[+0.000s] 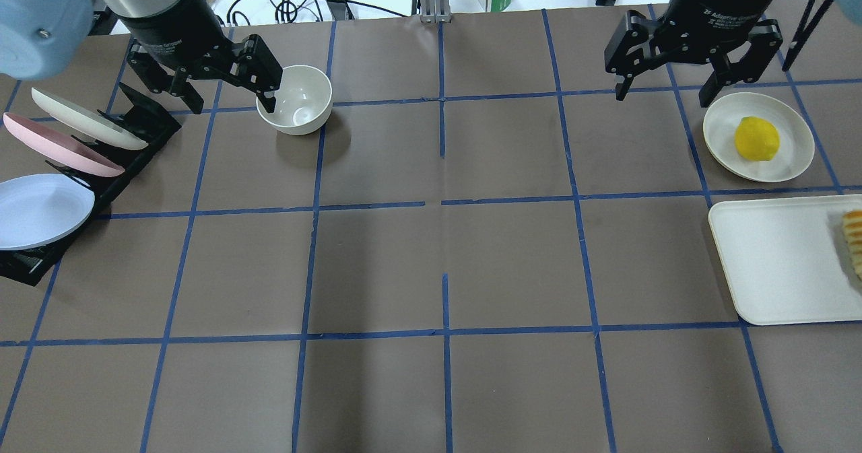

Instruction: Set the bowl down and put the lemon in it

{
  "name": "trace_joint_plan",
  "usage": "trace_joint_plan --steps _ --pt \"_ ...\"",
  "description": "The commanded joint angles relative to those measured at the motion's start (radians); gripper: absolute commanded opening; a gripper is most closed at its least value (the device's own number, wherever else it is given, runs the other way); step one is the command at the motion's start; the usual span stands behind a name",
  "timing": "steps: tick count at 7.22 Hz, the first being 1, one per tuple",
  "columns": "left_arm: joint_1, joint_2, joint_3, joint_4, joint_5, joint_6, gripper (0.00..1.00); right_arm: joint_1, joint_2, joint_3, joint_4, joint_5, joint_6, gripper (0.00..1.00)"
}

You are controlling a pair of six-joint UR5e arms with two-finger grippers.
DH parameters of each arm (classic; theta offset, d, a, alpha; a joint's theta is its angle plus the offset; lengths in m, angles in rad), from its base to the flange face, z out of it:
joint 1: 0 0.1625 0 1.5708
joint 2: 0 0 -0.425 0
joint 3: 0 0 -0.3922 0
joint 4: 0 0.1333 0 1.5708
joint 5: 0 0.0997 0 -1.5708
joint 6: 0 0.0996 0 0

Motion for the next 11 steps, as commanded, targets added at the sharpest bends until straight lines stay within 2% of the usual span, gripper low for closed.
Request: trace_joint_plan --steps 1,4,6,7,8,9,11 --pt "0.005 0.003 -0.008 0.000 0.000 0.008 1.00 0.001 -0.028 0.001 0.000 0.018 0.007 1.00" --pt "0.007 -0.008 0.005 0.008 0.000 0.009 1.00 -0.002 -0.008 0.004 0.007 -0.004 0.005 1.00" --pt "0.042 -0.069 0.018 0.047 0.018 0.027 1.00 -0.019 -0.005 0.027 -0.005 -0.004 -0.004 1.00" --pt "0.067 -0.130 0.034 0.122 0.009 0.073 1.00 -0.048 0.037 0.031 -0.010 0.002 -0.004 1.00" --pt "0.088 -0.228 0.053 0.182 0.008 0.104 1.00 -0.087 0.120 0.033 -0.087 -0.003 -0.005 1.00" --pt "0.093 -0.328 0.080 0.312 0.009 0.115 1.00 -0.129 0.177 0.033 -0.176 -0.001 -0.024 1.00" --pt "0.101 -0.489 0.185 0.342 0.006 0.129 1.00 -0.172 0.248 0.033 -0.253 -0.004 -0.085 1.00"
